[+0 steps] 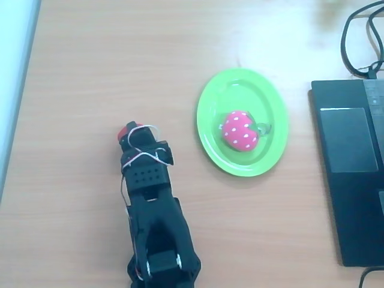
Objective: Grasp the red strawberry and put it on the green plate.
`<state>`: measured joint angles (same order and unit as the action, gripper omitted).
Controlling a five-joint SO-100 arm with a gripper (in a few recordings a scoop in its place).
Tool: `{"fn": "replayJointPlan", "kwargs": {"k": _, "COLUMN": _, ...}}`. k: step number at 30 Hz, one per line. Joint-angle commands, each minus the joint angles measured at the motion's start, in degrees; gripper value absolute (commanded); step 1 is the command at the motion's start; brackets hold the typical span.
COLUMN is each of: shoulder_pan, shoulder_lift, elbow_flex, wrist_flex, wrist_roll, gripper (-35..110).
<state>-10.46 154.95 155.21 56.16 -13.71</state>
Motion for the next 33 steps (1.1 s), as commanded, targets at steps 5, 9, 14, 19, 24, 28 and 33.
{"fn": "replayJointPlan", "kwargs": {"k": 5, "shoulder_pan": -0.1, "shoulder_lift": -7.1, "elbow_flex": -2.3, "wrist_flex": -5.6, "wrist_roll": -0.5, "gripper": 38}}
{"fn": "replayJointPlan", "kwargs": {"k": 9, "shoulder_pan": 0.2, "shoulder_lift": -10.5, "elbow_flex": -2.3, "wrist_flex": -9.1, "wrist_roll": -0.5, "gripper": 39}}
{"fn": "replayJointPlan", "kwargs": {"k": 14, "shoulder_pan": 1.2, "shoulder_lift": -15.2, "elbow_flex": -2.3, "wrist_flex": -12.7, "wrist_roll": -0.4, "gripper": 40}}
{"fn": "replayJointPlan", "kwargs": {"k": 19, "shoulder_pan": 2.0, "shoulder_lift": -18.9, "elbow_flex": -2.4, "wrist_flex": -15.3, "wrist_roll": -0.4, "gripper": 40}}
{"fn": "replayJointPlan", "kwargs": {"k": 24, "shoulder_pan": 2.1, "shoulder_lift": -23.0, "elbow_flex": -2.3, "wrist_flex": -18.3, "wrist_roll": -0.4, "gripper": 40}}
{"fn": "replayJointPlan", "kwargs": {"k": 28, "shoulder_pan": 1.4, "shoulder_lift": -25.3, "elbow_flex": -2.5, "wrist_flex": -20.7, "wrist_roll": -0.5, "gripper": 39}}
{"fn": "replayJointPlan", "kwargs": {"k": 33, "shoulder_pan": 0.4, "shoulder_lift": -27.0, "elbow_flex": -3.2, "wrist_flex": -21.7, "wrist_roll": -0.5, "gripper": 36}}
